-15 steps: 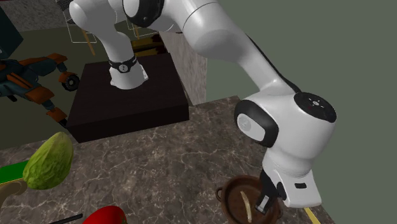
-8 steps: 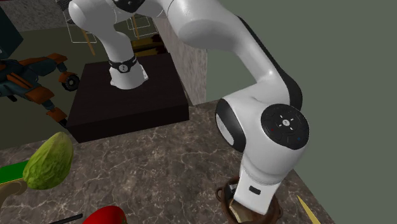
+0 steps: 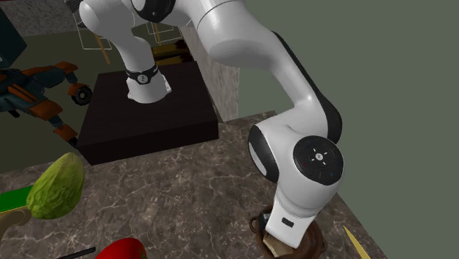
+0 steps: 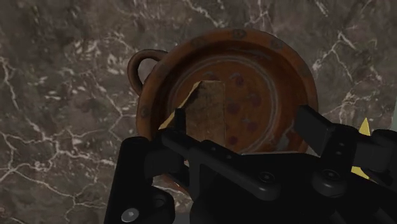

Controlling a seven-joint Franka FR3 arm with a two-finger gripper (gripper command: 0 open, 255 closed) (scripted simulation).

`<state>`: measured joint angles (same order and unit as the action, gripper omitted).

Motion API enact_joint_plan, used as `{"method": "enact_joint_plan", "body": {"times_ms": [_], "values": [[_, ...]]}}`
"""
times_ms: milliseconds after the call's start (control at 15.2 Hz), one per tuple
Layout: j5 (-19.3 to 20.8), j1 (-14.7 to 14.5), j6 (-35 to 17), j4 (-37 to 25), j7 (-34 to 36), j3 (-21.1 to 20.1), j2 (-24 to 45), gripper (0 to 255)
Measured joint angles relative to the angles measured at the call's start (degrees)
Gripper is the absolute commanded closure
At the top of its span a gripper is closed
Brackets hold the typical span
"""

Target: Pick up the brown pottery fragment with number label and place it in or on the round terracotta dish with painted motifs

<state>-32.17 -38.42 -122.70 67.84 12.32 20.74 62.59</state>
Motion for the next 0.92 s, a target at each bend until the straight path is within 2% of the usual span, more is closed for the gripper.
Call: {"method": "enact_joint_plan", "body": {"times_ms": [330,396,924], "values": [[-0.06,0.03,-0.17,0.01,-0.05,-0.04,0.14,0],[-0.06,0.03,-0.17,0.01,-0.05,-0.04,0.14,255],[-0.06,0.03,-0.17,0.01,-0.05,-0.04,0.14,255]]}}
